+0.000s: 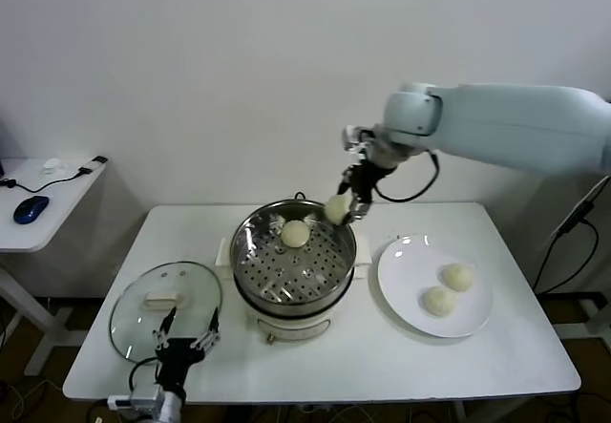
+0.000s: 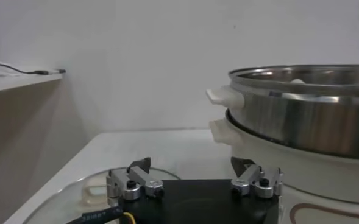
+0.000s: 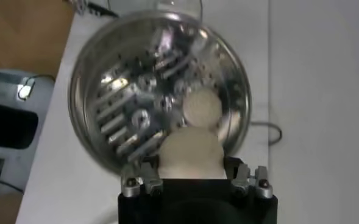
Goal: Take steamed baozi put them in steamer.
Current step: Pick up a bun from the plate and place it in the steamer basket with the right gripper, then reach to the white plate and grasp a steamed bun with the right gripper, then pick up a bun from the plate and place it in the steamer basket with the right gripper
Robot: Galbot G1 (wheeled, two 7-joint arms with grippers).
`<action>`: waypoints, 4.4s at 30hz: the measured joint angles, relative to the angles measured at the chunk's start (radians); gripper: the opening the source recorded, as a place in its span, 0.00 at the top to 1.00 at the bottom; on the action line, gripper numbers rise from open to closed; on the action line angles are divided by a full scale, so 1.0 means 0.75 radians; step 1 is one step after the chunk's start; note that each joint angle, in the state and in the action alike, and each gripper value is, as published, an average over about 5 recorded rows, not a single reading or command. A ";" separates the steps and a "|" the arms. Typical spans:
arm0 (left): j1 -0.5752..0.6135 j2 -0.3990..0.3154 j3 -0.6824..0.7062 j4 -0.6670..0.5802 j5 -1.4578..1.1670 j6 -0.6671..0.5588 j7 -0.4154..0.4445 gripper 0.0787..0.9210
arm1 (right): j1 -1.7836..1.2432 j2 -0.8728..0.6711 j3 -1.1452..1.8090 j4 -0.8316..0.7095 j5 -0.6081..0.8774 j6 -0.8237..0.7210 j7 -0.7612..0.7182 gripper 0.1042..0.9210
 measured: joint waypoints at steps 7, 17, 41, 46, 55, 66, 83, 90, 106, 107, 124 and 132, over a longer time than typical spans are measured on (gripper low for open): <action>-0.003 -0.006 0.000 0.000 -0.002 -0.001 0.005 0.12 | -0.139 0.194 0.038 -0.094 0.036 -0.087 0.109 0.29; -0.013 -0.019 0.007 0.010 -0.003 0.000 0.012 0.12 | -0.333 0.370 0.076 -0.265 0.016 -0.138 0.180 0.29; -0.021 -0.020 0.009 -0.001 -0.009 0.004 0.020 0.12 | -0.192 0.215 0.030 -0.201 -0.073 0.052 -0.004 0.12; -0.022 -0.019 0.004 0.000 -0.010 0.003 0.019 0.12 | -0.055 -0.004 -0.070 -0.088 -0.132 0.136 -0.103 0.12; -0.014 -0.009 -0.016 0.004 -0.015 -0.001 0.017 0.12 | 0.023 -0.413 -0.238 0.014 -0.363 0.266 -0.209 0.12; 0.003 -0.022 -0.026 -0.004 -0.003 0.000 0.016 0.12 | -0.263 -0.664 -0.131 -0.006 -0.623 0.256 -0.178 0.12; 0.016 -0.029 -0.029 0.003 0.000 -0.010 0.012 0.12 | -0.684 -0.670 0.166 -0.139 -0.816 0.203 -0.087 0.12; 0.016 -0.029 -0.028 -0.001 0.000 -0.011 0.012 0.12 | -0.742 -0.649 0.219 -0.160 -0.842 0.195 -0.065 0.14; 0.027 -0.038 -0.012 -0.016 0.009 -0.011 0.012 0.12 | -0.711 -0.644 0.221 -0.129 -0.878 0.196 -0.092 0.33; 0.028 -0.039 -0.011 -0.017 0.010 -0.011 0.012 0.12 | -0.695 -0.641 0.214 -0.125 -0.877 0.200 -0.099 0.33; 0.033 -0.033 -0.009 -0.035 0.020 -0.004 0.013 0.12 | -0.036 -0.307 0.051 -0.046 -0.692 0.570 -0.340 0.33; 0.040 -0.026 -0.015 -0.036 0.021 -0.010 0.013 0.12 | 0.056 -0.073 0.114 0.097 -0.767 0.860 -0.379 0.33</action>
